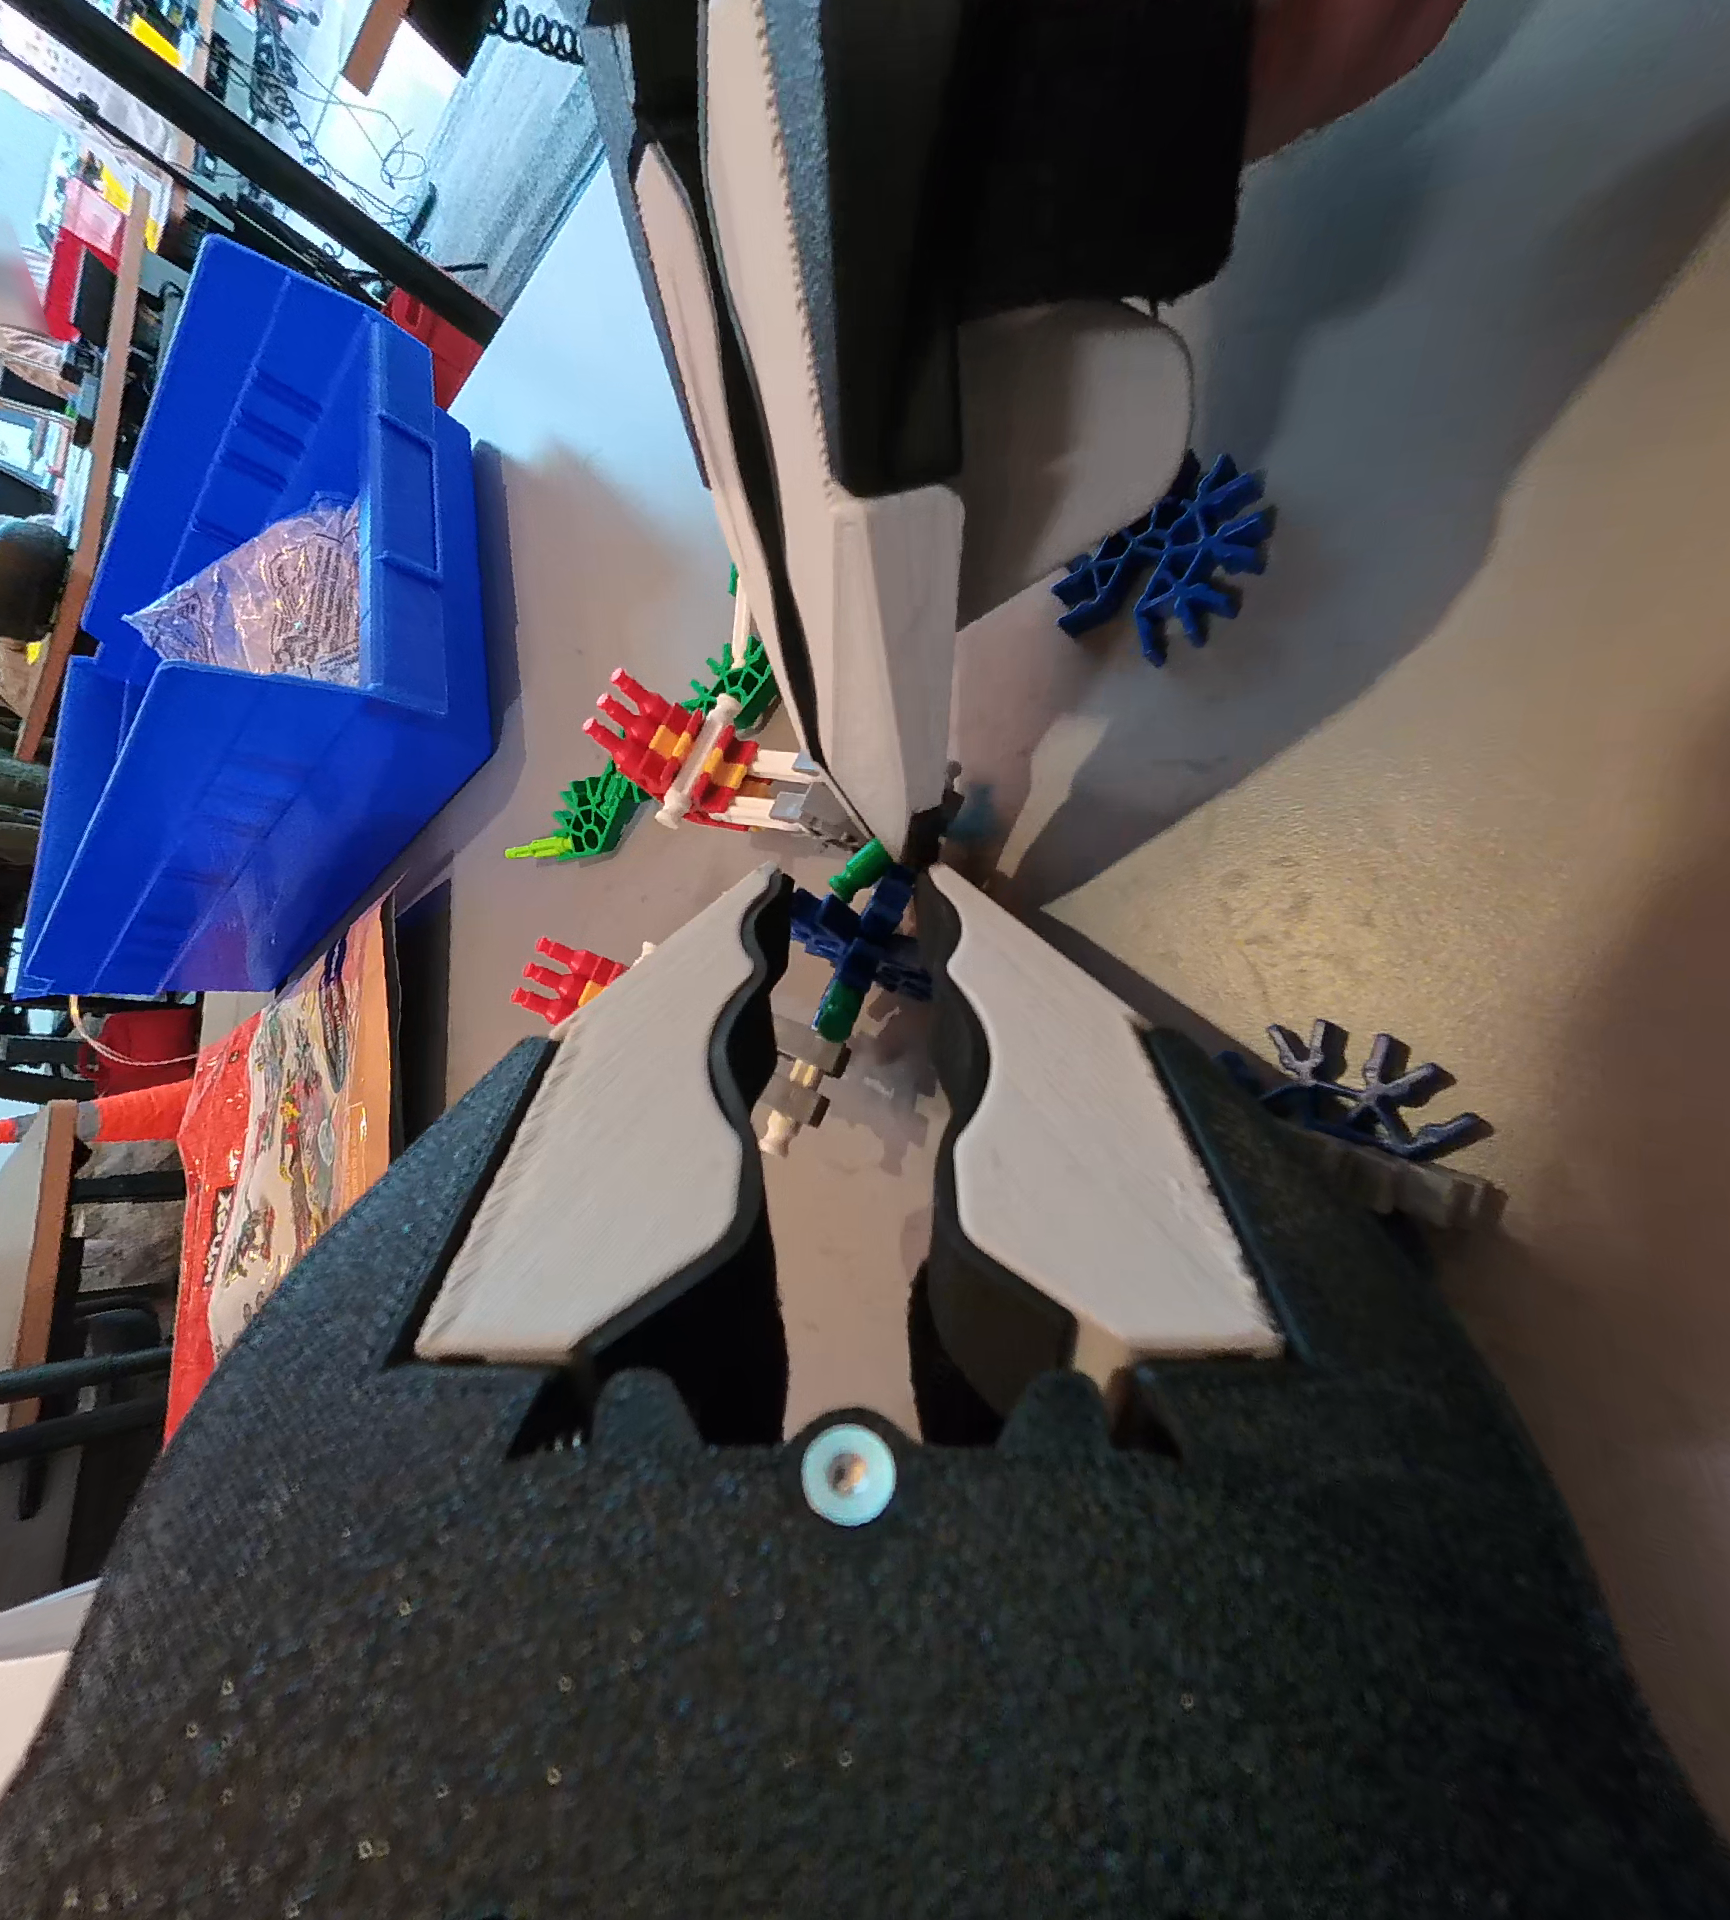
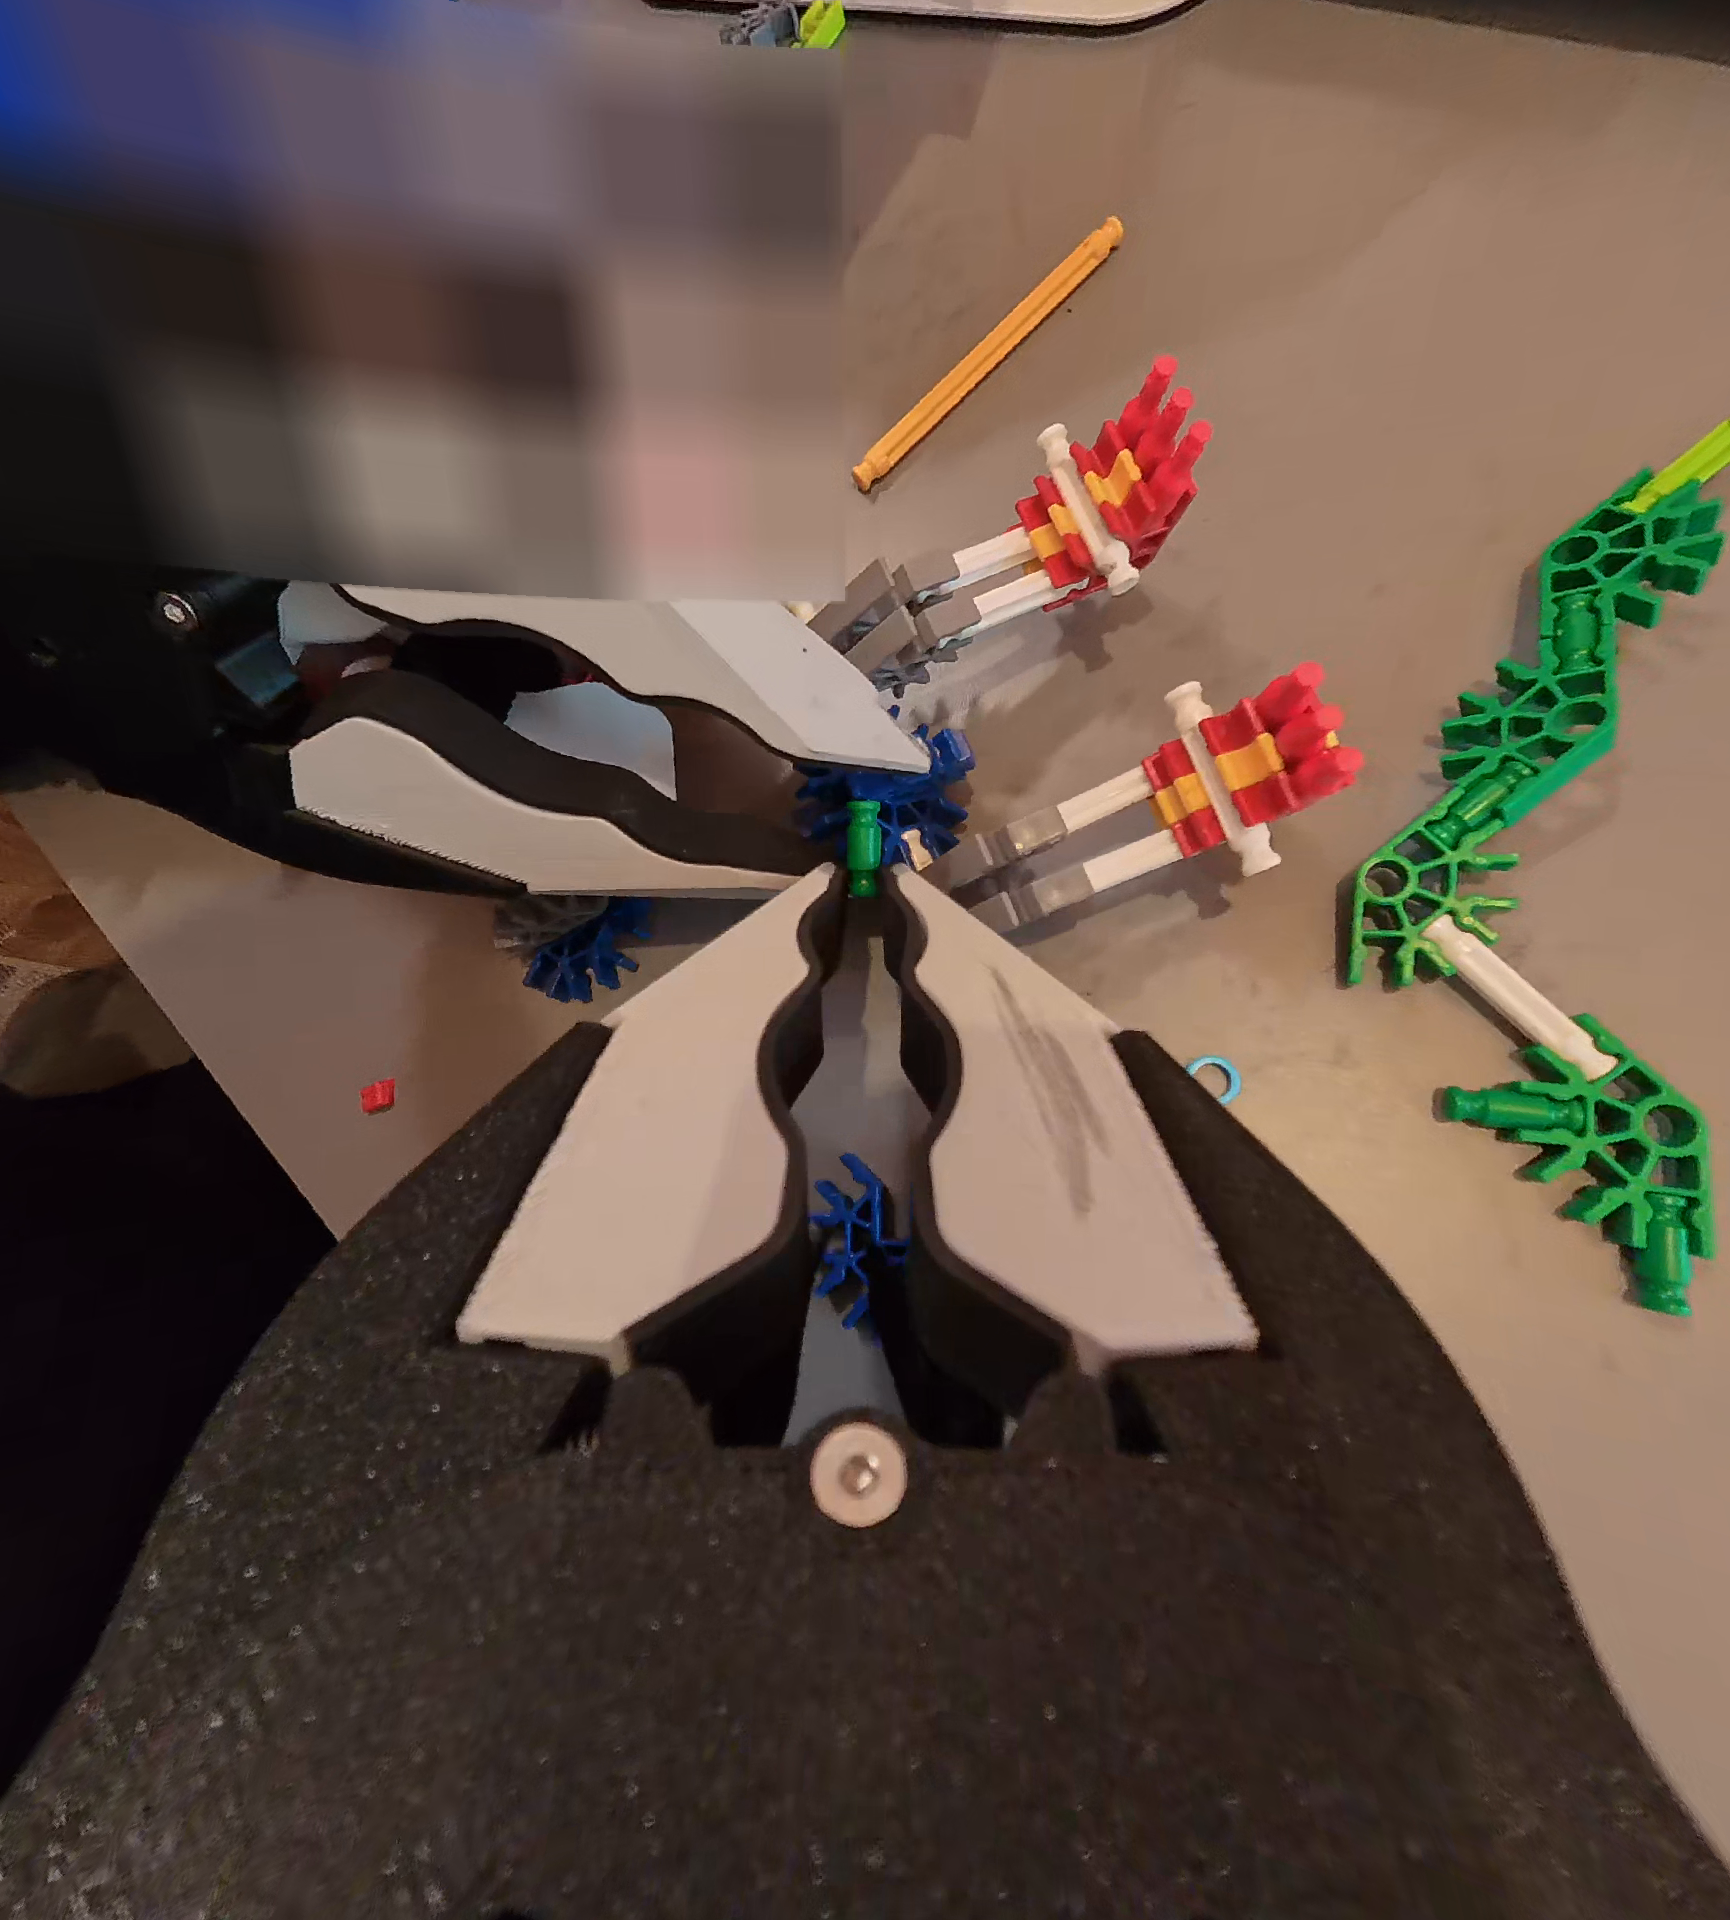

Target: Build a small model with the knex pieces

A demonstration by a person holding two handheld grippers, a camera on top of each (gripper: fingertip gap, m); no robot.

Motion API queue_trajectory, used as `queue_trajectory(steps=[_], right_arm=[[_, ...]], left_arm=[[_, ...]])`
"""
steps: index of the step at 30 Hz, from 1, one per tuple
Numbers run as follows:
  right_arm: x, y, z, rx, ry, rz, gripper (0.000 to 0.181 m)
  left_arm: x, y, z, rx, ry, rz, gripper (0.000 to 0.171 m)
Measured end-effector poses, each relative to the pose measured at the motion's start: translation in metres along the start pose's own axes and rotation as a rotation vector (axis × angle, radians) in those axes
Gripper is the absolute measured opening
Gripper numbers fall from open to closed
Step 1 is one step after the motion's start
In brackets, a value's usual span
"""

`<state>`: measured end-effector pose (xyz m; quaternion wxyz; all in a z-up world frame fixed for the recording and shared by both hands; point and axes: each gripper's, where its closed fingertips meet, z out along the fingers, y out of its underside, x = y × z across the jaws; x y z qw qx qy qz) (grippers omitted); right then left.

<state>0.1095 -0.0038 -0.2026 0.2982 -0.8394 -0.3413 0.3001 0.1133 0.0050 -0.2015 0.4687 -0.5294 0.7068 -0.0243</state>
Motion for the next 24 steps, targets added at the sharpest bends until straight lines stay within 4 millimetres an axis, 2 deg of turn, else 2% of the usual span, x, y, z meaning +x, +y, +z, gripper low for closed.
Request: queue_trajectory(steps=[9,24], right_arm=[[-0.0021,-0.0056,-0.0023,0.044,-0.021,0.006,0.011],[-0.0027,-0.0072,-0.0032,0.086,0.025,-0.164,0.011]], left_arm=[[0.0004,-0.0007,0.0,0.005,-0.001,0.005,0.023],[0.0009,-0.0013,0.0001,0.008,0.0,0.01,0.023]])
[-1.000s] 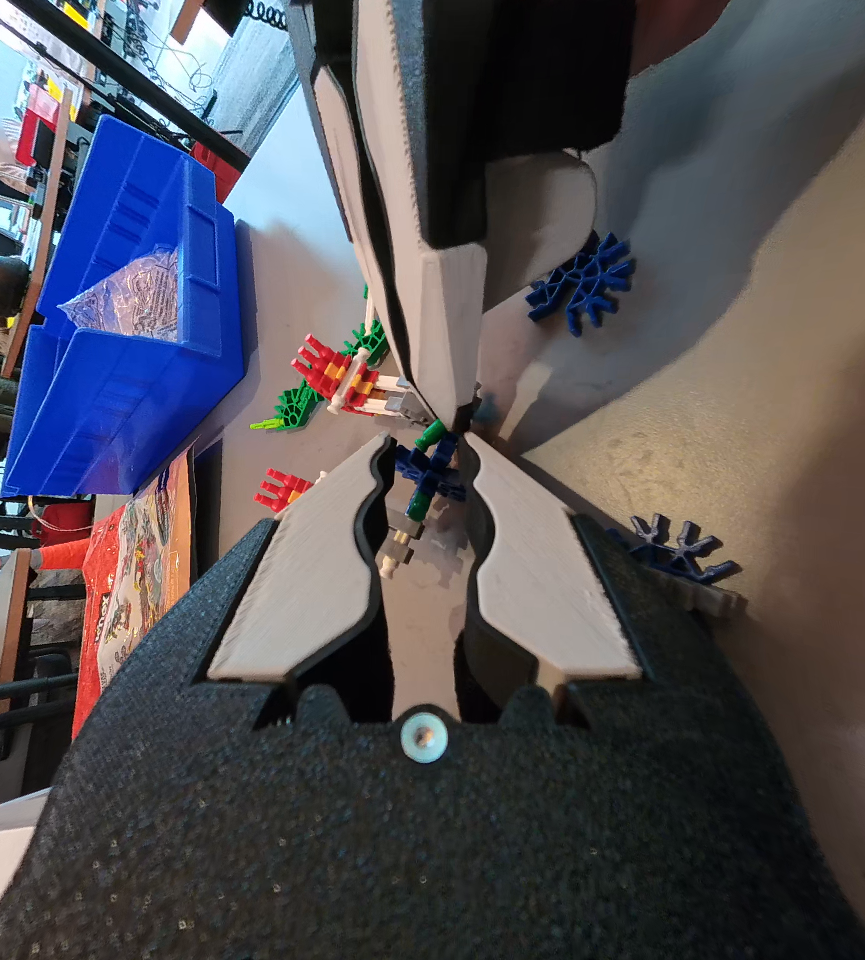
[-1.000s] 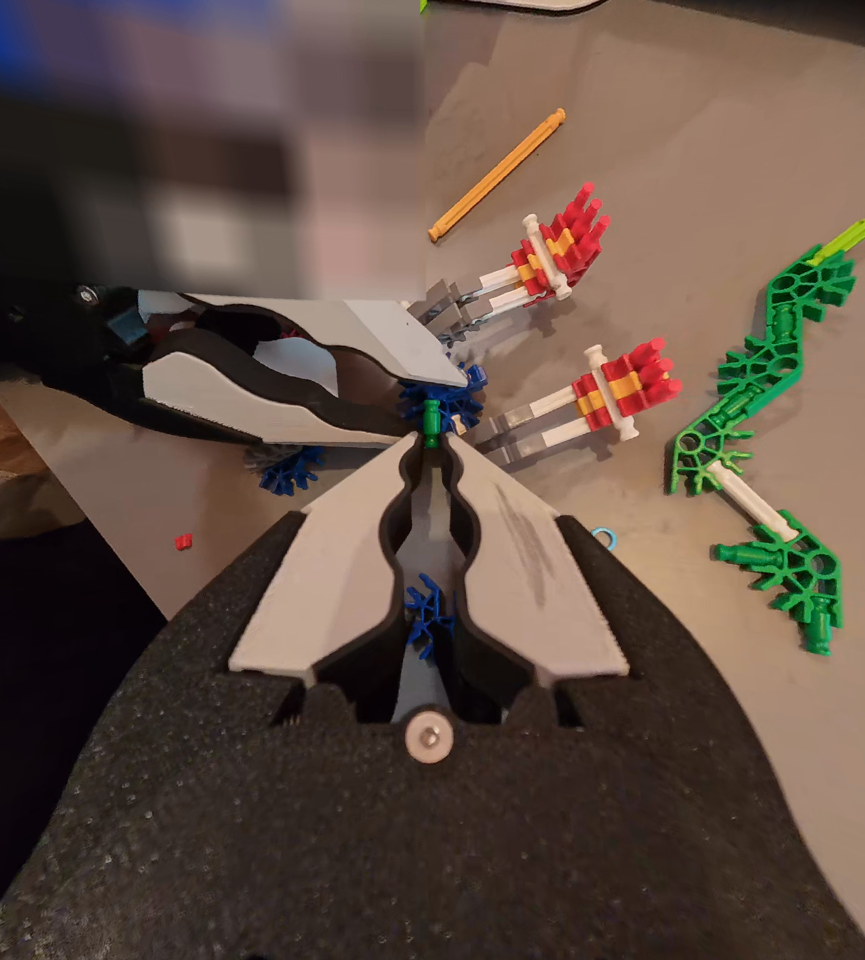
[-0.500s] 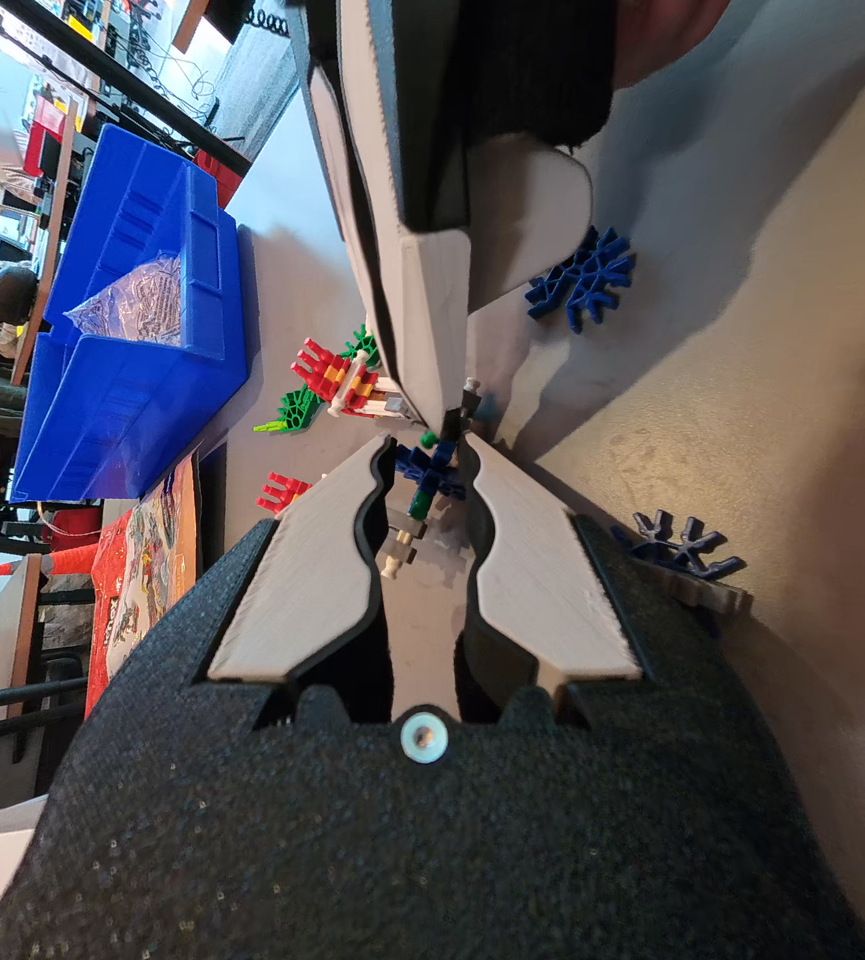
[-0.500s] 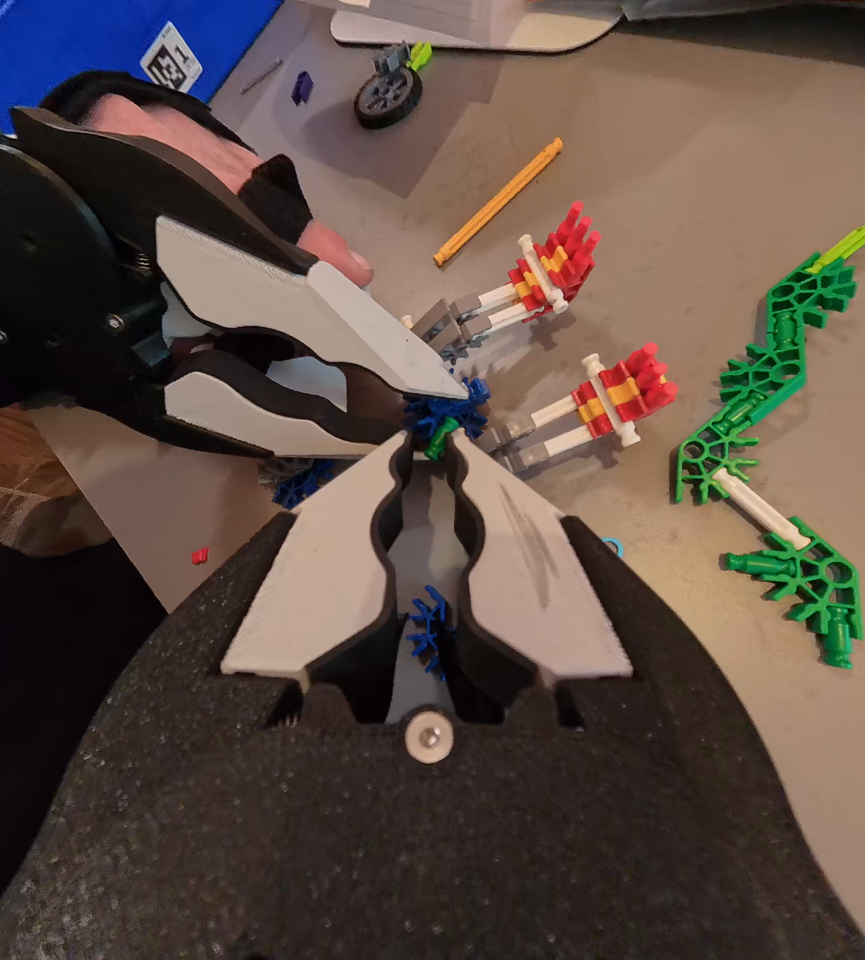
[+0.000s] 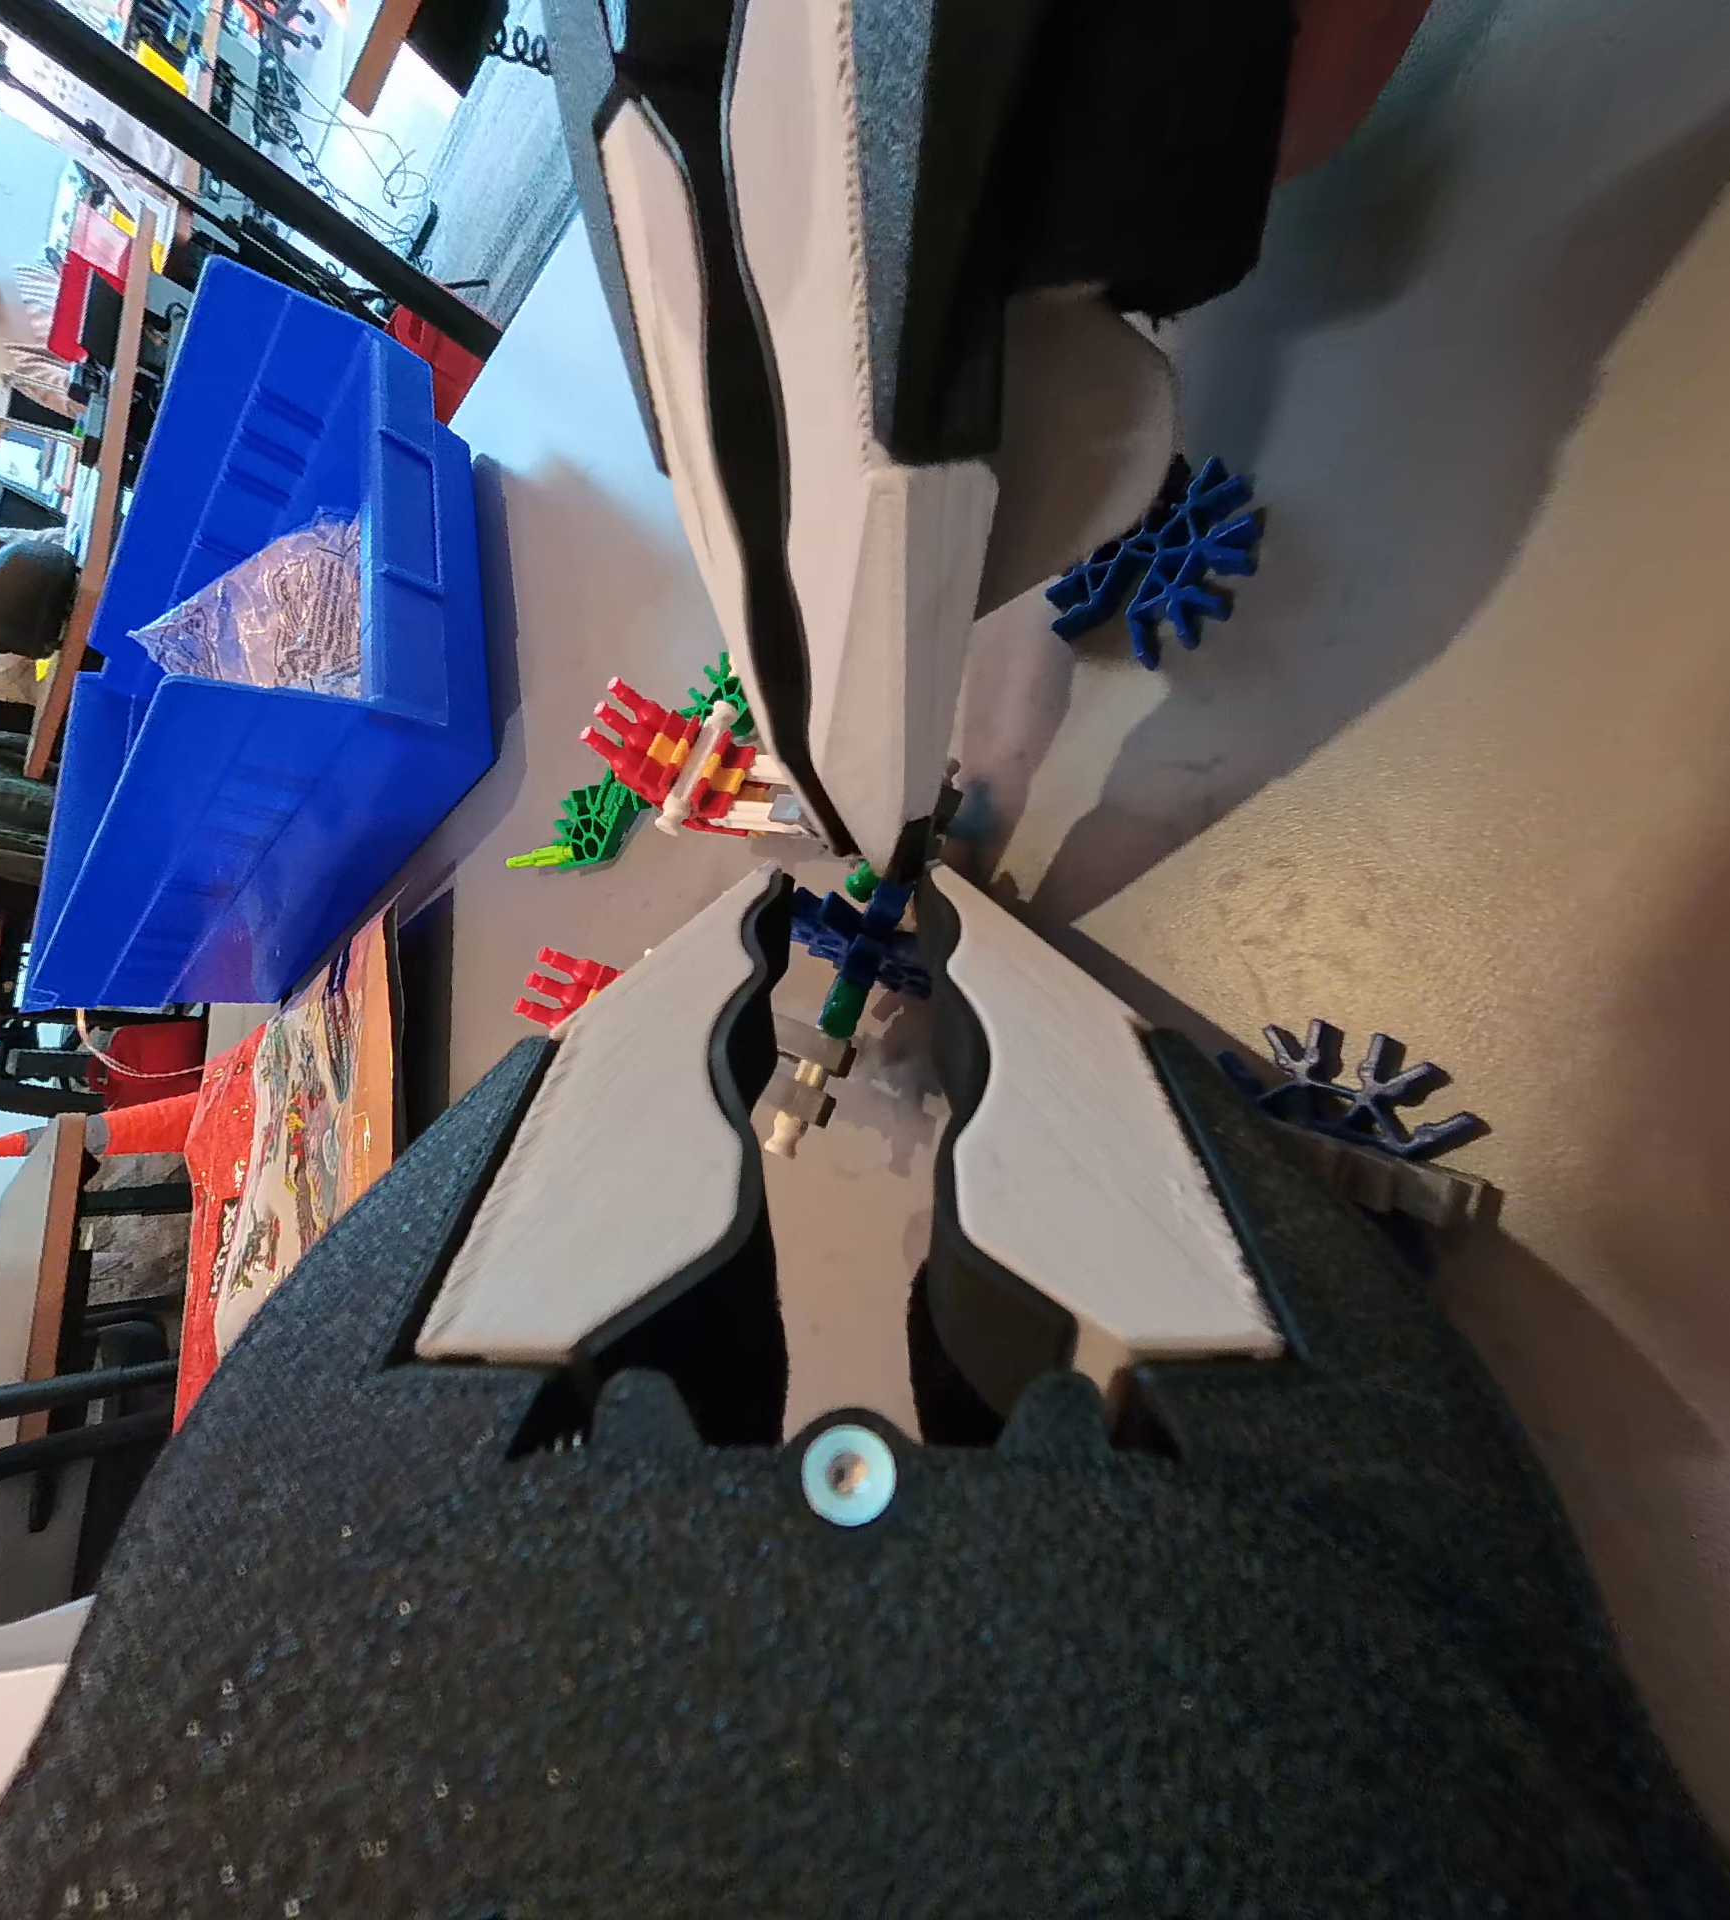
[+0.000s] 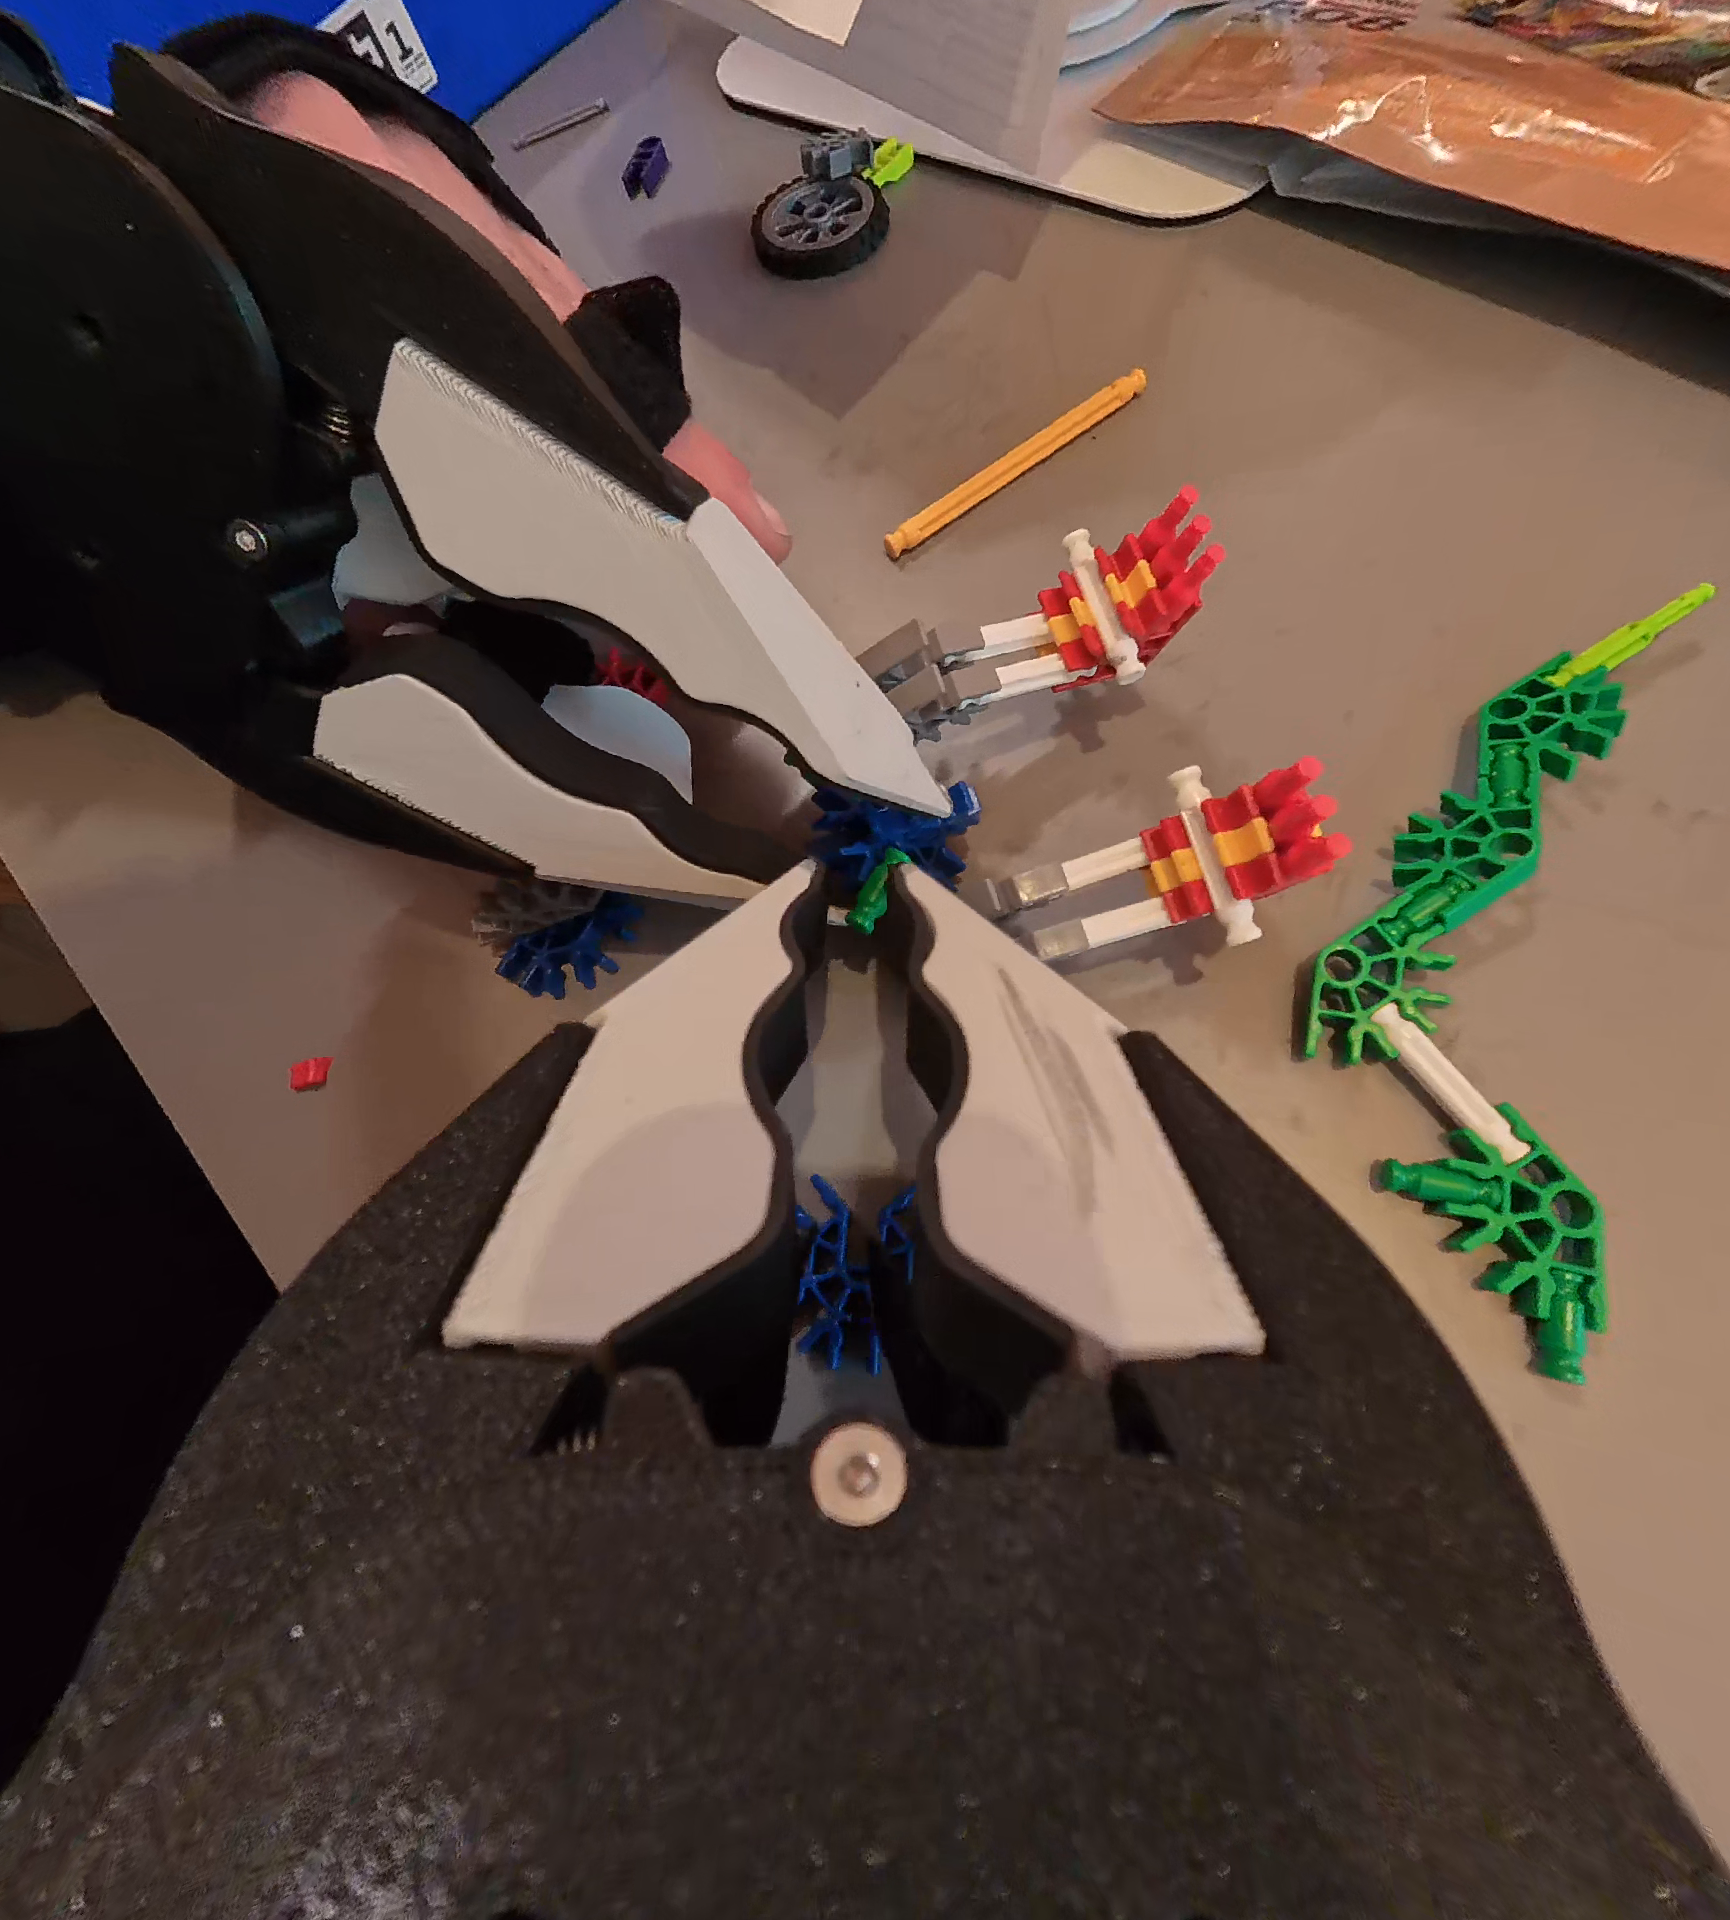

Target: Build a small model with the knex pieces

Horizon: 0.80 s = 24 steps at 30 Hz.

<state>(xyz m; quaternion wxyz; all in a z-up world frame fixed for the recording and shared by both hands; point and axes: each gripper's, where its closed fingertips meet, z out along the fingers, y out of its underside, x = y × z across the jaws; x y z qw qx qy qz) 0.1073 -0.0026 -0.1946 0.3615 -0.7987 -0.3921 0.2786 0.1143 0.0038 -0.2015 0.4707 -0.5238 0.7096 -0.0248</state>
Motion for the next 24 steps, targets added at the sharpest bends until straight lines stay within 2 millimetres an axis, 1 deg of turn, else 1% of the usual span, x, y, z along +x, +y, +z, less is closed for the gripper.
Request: queue_trajectory(steps=[6,11,24], right_arm=[[-0.001,-0.0019,0.0005,-0.007,0.033,-0.096,0.01],[-0.0001,-0.0007,0.0026,-0.014,0.013,-0.077,0.01],[-0.0017,0.0004,0.0024,-0.036,0.026,-0.134,0.007]], left_arm=[[-0.0001,0.0002,0.0,0.0,0.001,0.0,0.023],[0.0,0.0002,0.0001,-0.002,-0.002,0.004,0.023],[0.0006,-0.0002,0.0004,0.003,0.002,0.003,0.024]])
